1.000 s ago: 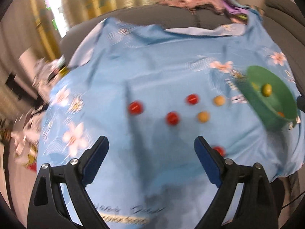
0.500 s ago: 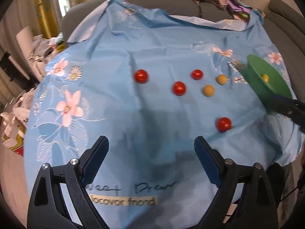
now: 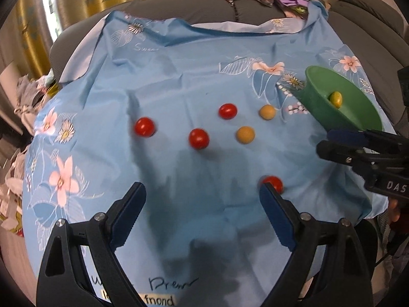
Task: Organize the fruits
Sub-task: 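Move both grippers back toward the cherry tomatoes and small yellow fruits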
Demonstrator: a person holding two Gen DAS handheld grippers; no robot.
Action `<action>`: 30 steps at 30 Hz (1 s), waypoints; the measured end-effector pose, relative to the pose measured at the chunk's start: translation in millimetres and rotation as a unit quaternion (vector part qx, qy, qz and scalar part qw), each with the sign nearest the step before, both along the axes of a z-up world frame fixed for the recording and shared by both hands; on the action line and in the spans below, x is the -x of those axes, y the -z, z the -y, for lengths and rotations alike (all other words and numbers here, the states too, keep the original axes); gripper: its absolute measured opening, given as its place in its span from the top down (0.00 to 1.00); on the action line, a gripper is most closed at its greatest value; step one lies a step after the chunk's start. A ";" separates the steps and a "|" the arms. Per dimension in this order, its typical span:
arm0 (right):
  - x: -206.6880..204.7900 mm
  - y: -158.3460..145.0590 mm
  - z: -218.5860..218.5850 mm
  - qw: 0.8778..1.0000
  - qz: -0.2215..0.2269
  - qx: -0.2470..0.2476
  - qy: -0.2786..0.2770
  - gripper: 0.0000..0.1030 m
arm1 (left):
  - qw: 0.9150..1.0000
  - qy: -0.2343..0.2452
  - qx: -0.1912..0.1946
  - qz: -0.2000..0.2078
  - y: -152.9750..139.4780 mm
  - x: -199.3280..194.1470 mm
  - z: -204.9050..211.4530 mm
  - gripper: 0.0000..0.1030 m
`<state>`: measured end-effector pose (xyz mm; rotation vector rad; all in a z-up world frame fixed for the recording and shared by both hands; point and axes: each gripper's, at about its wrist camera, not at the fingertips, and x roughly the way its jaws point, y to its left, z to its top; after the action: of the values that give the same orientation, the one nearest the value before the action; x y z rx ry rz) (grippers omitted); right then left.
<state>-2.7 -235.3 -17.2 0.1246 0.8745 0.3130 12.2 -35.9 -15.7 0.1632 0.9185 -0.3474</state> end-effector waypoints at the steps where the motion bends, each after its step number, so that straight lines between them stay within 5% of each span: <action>1: -1.6 0.8 0.4 1.000 0.000 0.000 0.000 0.55 | 1.000 0.002 0.000 0.001 0.1 -1.2 1.8 0.13; 21: -14.0 8.4 5.3 1.000 0.012 0.014 -0.017 0.55 | 0.998 0.055 -0.006 -0.003 11.4 -35.5 51.7 0.23; 30: -4.5 -2.4 11.8 0.999 0.040 0.028 -0.024 0.55 | 0.997 0.080 0.001 -0.017 23.8 -55.3 71.0 0.39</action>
<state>1.8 -247.1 -14.8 0.0399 0.8072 0.3355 67.5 -106.9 -39.5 0.2305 0.9412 -0.5004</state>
